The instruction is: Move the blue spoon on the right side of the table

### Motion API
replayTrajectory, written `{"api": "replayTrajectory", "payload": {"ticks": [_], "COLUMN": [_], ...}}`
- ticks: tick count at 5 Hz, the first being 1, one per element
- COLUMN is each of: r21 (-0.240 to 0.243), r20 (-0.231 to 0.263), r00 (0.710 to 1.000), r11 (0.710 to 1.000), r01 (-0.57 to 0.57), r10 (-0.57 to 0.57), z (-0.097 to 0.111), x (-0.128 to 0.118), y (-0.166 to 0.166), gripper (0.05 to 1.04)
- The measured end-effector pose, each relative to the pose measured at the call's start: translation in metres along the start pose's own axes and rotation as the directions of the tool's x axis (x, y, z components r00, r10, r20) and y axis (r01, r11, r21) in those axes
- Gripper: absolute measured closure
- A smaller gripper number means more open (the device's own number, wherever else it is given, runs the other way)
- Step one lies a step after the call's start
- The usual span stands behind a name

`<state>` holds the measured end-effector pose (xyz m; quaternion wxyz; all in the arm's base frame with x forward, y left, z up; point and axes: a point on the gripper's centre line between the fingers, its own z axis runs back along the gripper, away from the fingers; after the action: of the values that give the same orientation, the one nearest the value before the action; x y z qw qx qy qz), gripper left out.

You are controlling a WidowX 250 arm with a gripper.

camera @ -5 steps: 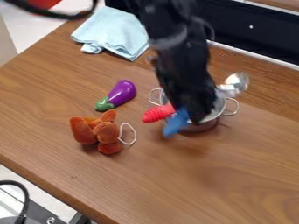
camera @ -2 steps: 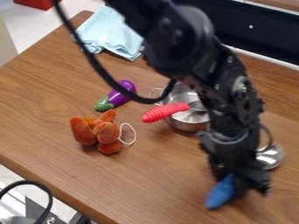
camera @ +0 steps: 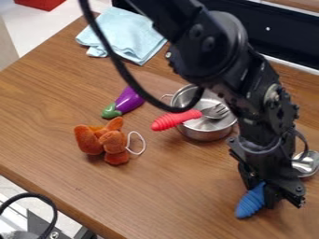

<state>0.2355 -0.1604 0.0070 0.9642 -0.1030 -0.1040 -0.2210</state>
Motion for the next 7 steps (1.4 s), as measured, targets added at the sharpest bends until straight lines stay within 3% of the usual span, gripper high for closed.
{"api": "replayTrajectory", "payload": {"ticks": [1,2,3,4,5,6,7], "r21": [-0.001,-0.021,-0.043,-0.061,-0.008,0.079,0.054], "r20": [-0.031,-0.070,-0.074,0.002,0.051,0.000,-0.023], "r00": [0.996,0.994,0.995,0.998,0.997,0.998,0.994], "r11": [0.996,0.997,0.997,0.996,0.998,0.995,0.993], "r01": [0.087,0.079,0.068,0.059,0.066,0.067,0.109], "r10": [-0.087,-0.080,-0.071,-0.059,-0.066,-0.067,-0.108], "z": [0.001,0.009,0.031,0.061,0.076,0.081,0.101], "x": [-0.002,-0.010,-0.010,-0.002,0.002,-0.008,-0.023], "y": [0.001,0.006,0.013,0.023,0.046,0.076,0.095], "gripper": [0.366,0.129,0.085,0.085,0.085,0.085,0.085]}}
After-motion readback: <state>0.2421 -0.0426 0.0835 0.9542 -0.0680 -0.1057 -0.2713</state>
